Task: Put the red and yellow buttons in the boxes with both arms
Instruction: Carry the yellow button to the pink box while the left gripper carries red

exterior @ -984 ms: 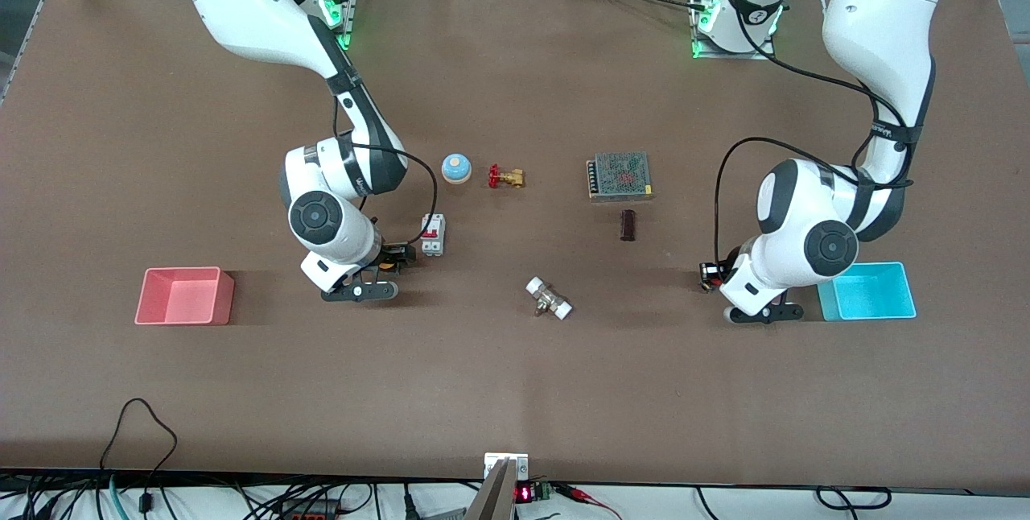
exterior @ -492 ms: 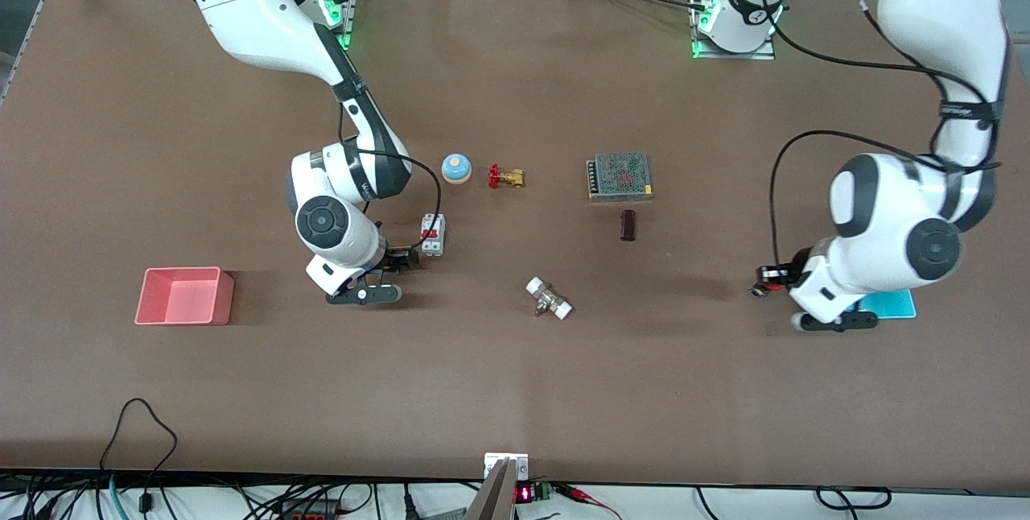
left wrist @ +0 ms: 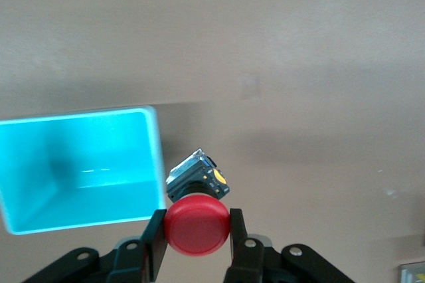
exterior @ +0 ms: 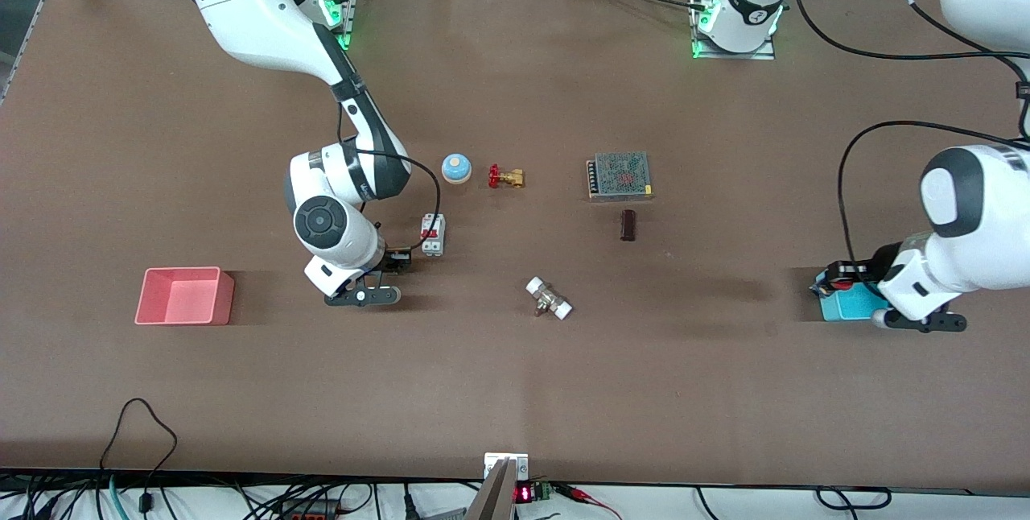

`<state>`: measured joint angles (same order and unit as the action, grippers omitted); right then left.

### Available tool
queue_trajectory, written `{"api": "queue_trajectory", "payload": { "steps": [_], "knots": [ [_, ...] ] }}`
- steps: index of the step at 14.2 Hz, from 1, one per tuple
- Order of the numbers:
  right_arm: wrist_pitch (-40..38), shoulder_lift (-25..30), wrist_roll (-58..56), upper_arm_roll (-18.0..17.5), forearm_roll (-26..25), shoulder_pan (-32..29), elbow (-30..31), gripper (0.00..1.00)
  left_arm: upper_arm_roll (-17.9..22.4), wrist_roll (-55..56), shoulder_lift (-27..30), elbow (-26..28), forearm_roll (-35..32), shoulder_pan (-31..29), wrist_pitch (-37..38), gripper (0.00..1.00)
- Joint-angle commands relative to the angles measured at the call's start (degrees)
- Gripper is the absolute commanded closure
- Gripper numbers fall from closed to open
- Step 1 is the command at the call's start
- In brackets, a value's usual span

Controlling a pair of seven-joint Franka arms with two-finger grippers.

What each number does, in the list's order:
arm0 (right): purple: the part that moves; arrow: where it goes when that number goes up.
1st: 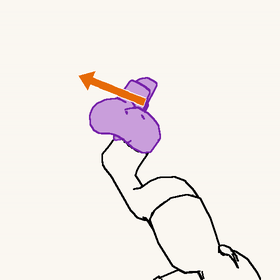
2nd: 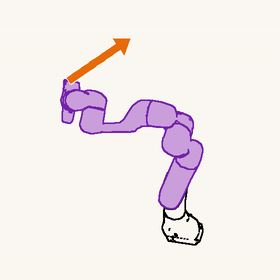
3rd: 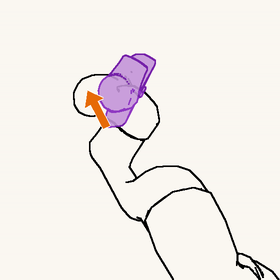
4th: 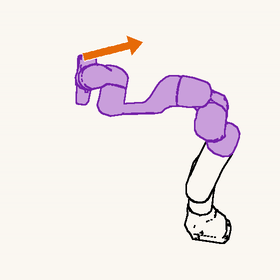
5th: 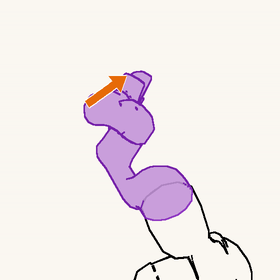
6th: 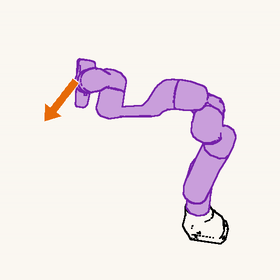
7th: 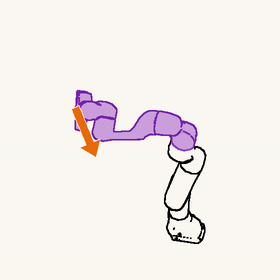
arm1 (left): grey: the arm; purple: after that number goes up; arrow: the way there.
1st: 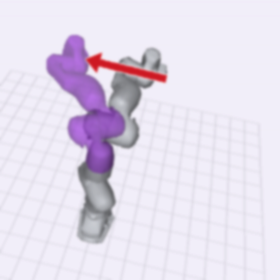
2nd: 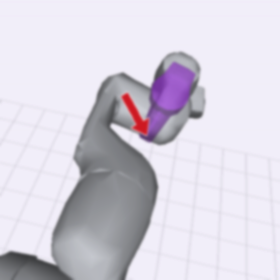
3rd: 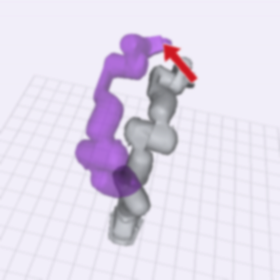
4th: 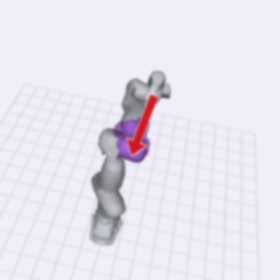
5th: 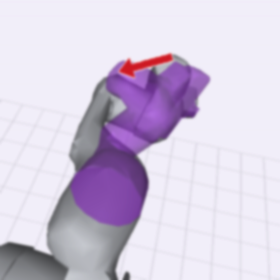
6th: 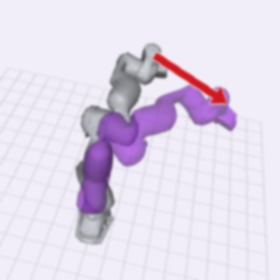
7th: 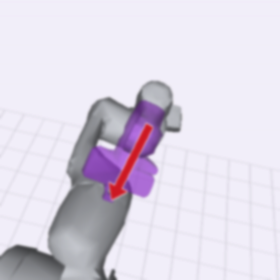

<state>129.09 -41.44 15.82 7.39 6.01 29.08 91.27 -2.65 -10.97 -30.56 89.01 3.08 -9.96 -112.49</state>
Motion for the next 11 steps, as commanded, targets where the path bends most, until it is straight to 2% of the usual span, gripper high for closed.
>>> {"api": "queue_trajectory", "payload": {
  "steps": [1, 5, 7, 11],
  "knots": [
    [-1.4, 0.8, -0.2, 0.3, -0.5, -0.7, -3.0, 0.94, -0.2, -6.1, 0.2, -1.7, -0.2, -3.0, 0.9, 0.73],
    [-13.4, 6.2, -7.7, 2.7, -0.8, -5.9, -7.9, 0.94, -0.1, -9.4, -2.5, -2.2, -2.4, -5.6, -0.1, 0.73],
    [-18.8, 7.2, -15.4, 3.9, -0.8, -11.1, -9.7, 0.94, -0.1, -10.2, -4.1, -2.9, -3.6, -5.9, -1.6, 0.73],
    [-19.1, 6.5, -25.6, 3.9, -2.7, -21.3, -9.9, 1.0, -0.1, -10.3, -6.9, -2.6, -3.8, -7.5, -6.2, 0.73]
  ]
}}
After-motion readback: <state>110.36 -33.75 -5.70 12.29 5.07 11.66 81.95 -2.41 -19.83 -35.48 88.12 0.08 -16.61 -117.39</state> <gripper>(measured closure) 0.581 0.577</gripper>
